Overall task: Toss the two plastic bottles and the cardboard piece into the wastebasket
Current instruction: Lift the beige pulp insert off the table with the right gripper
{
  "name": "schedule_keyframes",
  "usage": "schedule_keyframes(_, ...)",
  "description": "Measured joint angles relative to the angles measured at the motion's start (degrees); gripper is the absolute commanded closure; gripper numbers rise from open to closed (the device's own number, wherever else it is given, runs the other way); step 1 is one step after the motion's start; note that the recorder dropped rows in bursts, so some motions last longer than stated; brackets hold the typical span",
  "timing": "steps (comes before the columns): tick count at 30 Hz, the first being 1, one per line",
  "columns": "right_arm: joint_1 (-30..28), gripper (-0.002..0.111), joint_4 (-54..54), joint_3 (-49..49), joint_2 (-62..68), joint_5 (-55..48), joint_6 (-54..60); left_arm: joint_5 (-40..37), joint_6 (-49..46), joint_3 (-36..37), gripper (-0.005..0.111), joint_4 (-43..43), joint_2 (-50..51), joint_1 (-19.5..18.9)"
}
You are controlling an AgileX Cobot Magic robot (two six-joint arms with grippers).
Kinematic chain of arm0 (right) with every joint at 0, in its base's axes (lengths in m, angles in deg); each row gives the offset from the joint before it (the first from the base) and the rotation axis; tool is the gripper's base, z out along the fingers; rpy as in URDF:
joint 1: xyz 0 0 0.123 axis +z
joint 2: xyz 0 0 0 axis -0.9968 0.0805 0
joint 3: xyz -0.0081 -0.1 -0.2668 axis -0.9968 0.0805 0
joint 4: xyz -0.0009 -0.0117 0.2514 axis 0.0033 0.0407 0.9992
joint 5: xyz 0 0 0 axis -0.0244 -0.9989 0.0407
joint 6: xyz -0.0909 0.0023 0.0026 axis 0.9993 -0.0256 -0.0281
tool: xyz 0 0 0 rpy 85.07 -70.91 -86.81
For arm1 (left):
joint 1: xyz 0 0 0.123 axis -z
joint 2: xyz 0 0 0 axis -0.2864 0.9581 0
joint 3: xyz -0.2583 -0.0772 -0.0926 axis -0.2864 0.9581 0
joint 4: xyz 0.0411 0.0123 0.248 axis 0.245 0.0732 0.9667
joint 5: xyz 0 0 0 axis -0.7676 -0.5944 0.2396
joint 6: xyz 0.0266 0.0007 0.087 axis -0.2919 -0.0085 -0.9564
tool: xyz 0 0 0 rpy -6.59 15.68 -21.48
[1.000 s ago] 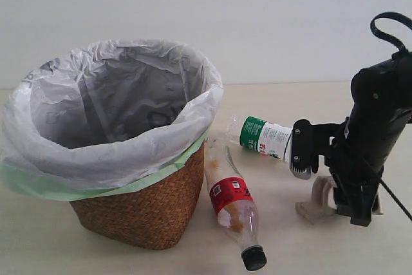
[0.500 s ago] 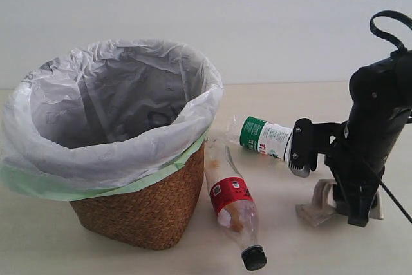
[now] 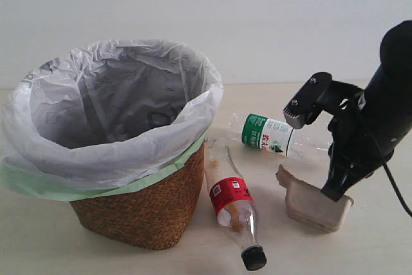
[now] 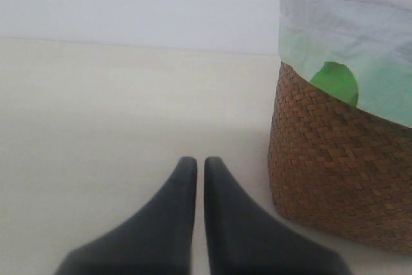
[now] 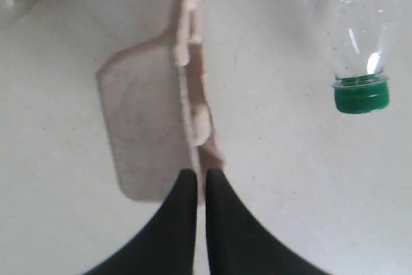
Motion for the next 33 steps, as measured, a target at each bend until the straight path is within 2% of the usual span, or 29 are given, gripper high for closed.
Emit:
schedule_keyframes(5,0.0,0.108,0.0,0.0,-1.8,-0.1,-0.4,0.0,0.0,0.0,0.103,0.0,0.0,0.0)
schedule_keyframes(7,0.0,0.105,0.1,0.0,-1.7,-0.2,-0.4,0.0,0.0,0.0,0.103,0.0,0.0,0.0)
schedule_keyframes(9,0.0,0.094,0.3,0.0,-1.2,-0.2,-0.3,0.0,0.0,0.0,0.103,0.0,0.0,0.0)
schedule_keyframes(13,0.0,0.054,0.5,0.1,-0.7,0.1,0.0,0.0,0.0,0.0,0.103,0.0,0.0,0.0)
schedule_keyframes(14,0.0,0.048,0.5,0.1,-0.7,0.5,0.0,0.0,0.0,0.0,0.103,0.0,0.0,0.0)
schedule_keyframes(19,0.0,0.057,0.6,0.1,1.4,1.6,0.2,0.0,0.0,0.0,0.103,0.0,0.0,0.0)
schedule_keyframes(25,2.1,0.048,1.2,0.1,6.5,3.2,2.2,0.0,0.0,0.0,0.103,0.0,0.0,0.0)
schedule_keyframes(33,2.3,0.048,1.5,0.1,8.4,6.5,2.9,0.0,0.0,0.0,0.103,0.0,0.0,0.0)
